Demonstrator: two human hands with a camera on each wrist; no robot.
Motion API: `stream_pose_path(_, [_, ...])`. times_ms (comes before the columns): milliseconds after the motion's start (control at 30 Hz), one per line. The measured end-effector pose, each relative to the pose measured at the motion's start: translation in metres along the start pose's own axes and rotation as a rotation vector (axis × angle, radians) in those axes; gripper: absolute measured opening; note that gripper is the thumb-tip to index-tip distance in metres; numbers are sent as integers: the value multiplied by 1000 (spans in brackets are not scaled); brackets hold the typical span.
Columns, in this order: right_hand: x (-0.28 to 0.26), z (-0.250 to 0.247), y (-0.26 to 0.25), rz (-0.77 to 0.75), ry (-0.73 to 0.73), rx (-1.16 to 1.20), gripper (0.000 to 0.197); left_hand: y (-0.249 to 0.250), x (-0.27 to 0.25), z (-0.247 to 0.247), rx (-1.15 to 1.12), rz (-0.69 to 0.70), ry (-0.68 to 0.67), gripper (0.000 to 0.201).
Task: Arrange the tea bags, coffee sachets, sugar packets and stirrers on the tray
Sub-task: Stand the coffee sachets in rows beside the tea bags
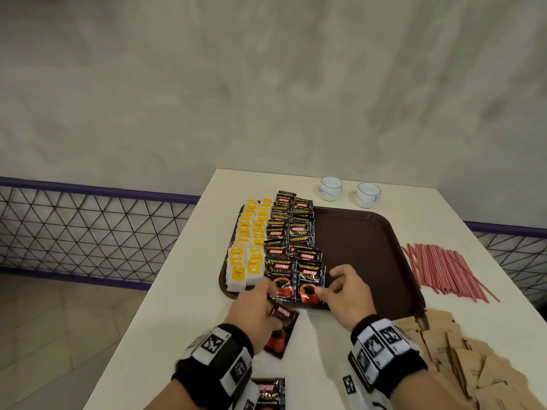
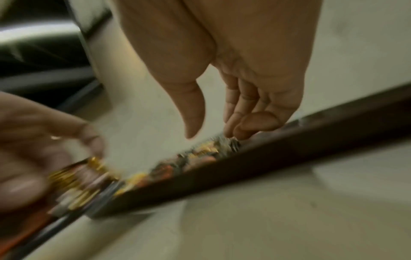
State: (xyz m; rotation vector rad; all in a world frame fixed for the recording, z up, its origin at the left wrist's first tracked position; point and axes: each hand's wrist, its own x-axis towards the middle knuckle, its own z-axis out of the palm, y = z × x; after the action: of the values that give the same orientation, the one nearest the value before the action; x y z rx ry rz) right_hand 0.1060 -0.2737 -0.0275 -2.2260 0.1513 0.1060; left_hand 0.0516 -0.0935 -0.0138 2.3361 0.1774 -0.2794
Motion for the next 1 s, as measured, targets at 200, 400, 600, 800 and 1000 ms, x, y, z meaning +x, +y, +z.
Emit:
stream_pose_path(200, [-45, -5, -13, -135, -472, 429, 24, 19, -9, -11, -562, 172, 22, 33])
stream_pose_path(400, [0, -6, -5, -11, -123, 221, 28, -6, -25, -18, -34, 144, -67, 55])
stream_pose_path(600, [19, -4, -6, 123, 13, -113, 6, -14, -50, 7, 478, 166, -428, 63])
stream_pose_path(800, [11, 5, -1, 207, -2, -101, 25, -13, -46, 8, 352, 137, -429, 30])
stream_pose_path(1000, [9, 0, 3, 174, -7, -18, 38, 22, -16, -35, 163, 262, -215, 16])
